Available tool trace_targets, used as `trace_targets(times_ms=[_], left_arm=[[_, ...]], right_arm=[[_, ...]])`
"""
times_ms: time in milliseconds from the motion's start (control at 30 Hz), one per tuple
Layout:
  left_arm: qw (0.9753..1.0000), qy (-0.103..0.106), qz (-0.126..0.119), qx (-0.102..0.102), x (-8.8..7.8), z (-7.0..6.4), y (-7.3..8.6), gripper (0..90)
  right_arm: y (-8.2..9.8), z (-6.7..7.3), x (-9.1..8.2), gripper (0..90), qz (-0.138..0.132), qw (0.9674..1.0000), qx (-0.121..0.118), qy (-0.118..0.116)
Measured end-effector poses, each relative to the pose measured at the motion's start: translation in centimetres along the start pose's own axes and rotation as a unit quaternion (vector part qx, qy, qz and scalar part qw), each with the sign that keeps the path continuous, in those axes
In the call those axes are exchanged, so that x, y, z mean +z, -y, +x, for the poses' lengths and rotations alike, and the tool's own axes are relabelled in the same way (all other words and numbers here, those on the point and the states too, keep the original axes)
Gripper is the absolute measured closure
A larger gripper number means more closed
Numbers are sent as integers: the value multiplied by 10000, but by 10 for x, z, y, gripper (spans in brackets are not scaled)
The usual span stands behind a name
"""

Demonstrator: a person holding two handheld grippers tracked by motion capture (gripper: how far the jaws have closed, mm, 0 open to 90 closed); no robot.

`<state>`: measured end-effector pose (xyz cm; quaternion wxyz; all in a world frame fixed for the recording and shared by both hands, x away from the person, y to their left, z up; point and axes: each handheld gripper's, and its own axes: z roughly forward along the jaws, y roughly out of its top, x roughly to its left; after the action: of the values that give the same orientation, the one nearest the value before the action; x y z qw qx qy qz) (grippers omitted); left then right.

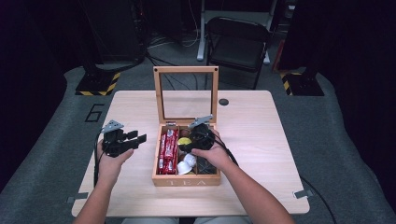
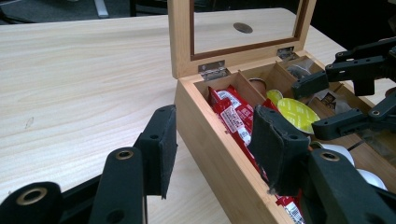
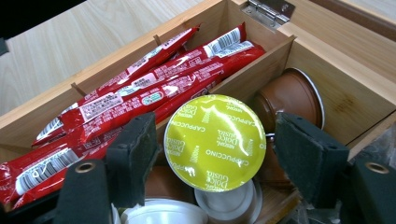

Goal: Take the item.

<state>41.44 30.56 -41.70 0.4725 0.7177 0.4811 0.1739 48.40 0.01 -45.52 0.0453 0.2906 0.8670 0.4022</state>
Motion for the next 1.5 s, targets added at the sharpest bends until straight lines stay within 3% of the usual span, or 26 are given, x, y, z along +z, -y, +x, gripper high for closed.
trace_targets(times_ms=[400, 467, 867, 1167, 1367, 1500], left_arm=[[10000, 10, 27, 3, 0, 0, 1, 511], [10000, 11, 26, -5, 0, 0, 1, 511], [10000, -1, -20, -14, -1, 1, 1, 512], [10000, -2, -25, -32, -1, 1, 1, 513], [10000, 6, -46, -45, -2, 1, 1, 513], [10000, 15, -48, -71, -2, 2, 1, 513]], right_arm=[[-1, -1, 2, 247, 59, 10000, 18, -68], [-1, 0, 4, 238, 166, 9998, 32, -108], [-4, 4, 11, 261, 315, 9995, -22, -54], [-3, 4, 10, 360, 276, 9996, -18, 3], [-4, 3, 11, 330, 297, 9995, -69, -37], [-4, 3, 11, 359, 318, 9995, -54, -31]])
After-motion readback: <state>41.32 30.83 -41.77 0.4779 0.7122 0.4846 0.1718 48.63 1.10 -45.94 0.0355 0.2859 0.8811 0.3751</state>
